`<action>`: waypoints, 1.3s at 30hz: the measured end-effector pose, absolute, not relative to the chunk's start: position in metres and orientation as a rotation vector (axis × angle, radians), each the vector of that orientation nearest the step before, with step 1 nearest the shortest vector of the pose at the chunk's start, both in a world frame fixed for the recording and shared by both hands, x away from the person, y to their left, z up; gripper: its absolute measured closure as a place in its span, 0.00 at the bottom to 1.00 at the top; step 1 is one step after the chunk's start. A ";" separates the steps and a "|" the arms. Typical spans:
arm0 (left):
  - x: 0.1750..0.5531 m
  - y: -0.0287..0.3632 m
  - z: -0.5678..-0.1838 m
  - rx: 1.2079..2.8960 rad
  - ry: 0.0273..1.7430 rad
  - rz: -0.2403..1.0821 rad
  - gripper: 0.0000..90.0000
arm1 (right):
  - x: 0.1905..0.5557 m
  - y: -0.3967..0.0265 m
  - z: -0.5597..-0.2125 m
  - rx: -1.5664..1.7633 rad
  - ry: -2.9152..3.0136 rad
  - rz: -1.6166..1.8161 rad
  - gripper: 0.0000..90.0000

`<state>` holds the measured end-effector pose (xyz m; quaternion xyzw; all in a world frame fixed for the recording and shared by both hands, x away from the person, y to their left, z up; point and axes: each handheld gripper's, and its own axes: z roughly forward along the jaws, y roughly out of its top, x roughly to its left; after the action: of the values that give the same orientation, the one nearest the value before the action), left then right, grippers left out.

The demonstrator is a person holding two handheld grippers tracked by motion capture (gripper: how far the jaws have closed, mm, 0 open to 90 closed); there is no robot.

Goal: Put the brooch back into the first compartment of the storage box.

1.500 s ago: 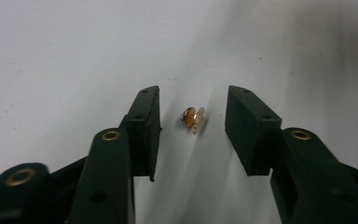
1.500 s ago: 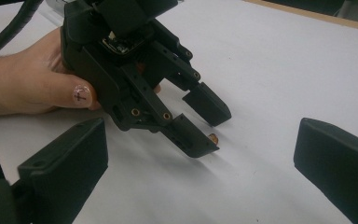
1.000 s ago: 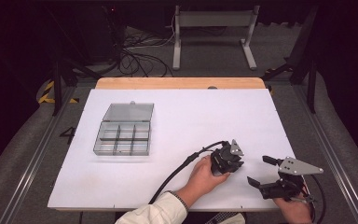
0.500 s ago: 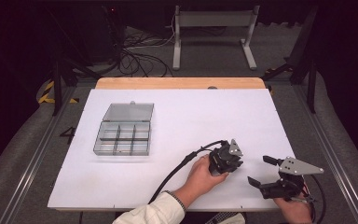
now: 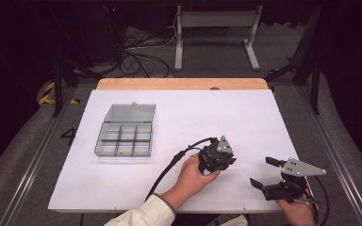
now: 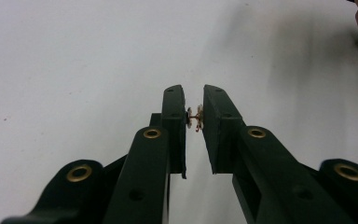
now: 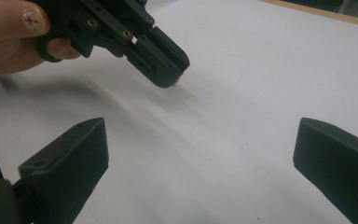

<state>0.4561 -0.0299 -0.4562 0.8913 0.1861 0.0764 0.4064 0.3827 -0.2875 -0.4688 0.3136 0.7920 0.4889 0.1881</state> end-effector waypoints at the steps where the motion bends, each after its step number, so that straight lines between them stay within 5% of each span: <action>1: 0.456 -0.027 -0.455 2.245 0.478 0.193 0.88 | 0.383 -0.287 -0.469 0.883 2.228 1.375 0.04; 39: 0.448 0.055 -0.413 2.142 0.541 0.299 0.88 | 0.383 -0.285 -0.469 0.882 2.238 1.362 0.04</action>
<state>0.4484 0.0551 -0.4134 0.8625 0.2180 0.1205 0.4405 0.3831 -0.2847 -0.4693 0.3132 0.7952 0.4841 0.1876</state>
